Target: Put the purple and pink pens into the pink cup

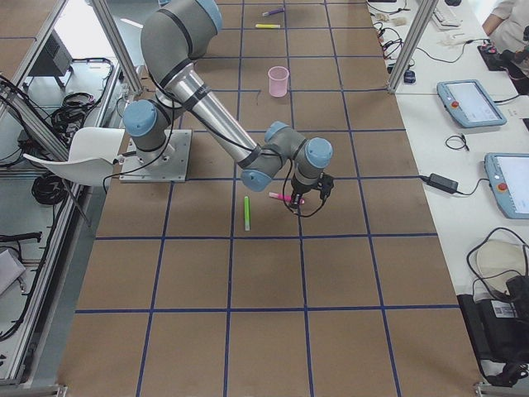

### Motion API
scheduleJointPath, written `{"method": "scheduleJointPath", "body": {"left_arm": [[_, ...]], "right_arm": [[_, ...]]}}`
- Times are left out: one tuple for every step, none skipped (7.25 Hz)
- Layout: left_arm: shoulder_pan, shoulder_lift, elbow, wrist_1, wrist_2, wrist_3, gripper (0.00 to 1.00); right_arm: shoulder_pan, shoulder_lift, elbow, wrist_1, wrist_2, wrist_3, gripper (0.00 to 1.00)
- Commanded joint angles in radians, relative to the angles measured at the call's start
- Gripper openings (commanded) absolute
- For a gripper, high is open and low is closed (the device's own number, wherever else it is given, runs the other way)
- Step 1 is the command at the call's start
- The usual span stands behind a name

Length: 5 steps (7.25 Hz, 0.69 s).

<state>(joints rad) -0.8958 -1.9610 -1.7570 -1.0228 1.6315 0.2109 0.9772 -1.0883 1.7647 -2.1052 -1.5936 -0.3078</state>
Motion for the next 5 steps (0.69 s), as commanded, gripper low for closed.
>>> {"method": "scheduleJointPath", "body": {"left_arm": [[0.003, -0.044, -0.001, 0.032, -0.001, 0.001, 1.00], [0.003, -0.064, -0.001, 0.058, -0.001, 0.002, 1.00], [0.003, -0.084, 0.001, 0.075, -0.001, -0.001, 1.00], [0.003, -0.099, 0.001, 0.093, -0.002, -0.007, 1.00], [0.003, -0.116, 0.002, 0.102, -0.002, -0.011, 1.00]], "right_arm": [[0.000, 0.004, -0.001, -0.002, 0.000, -0.008, 0.26], [0.000, 0.005, -0.005, -0.001, -0.002, -0.010, 0.20], [0.000, 0.005, -0.007, 0.010, -0.003, -0.002, 0.02], [0.001, -0.005, -0.008, 0.014, -0.006, -0.001, 0.00], [0.006, -0.010, -0.016, 0.016, -0.012, -0.001, 0.00]]}}
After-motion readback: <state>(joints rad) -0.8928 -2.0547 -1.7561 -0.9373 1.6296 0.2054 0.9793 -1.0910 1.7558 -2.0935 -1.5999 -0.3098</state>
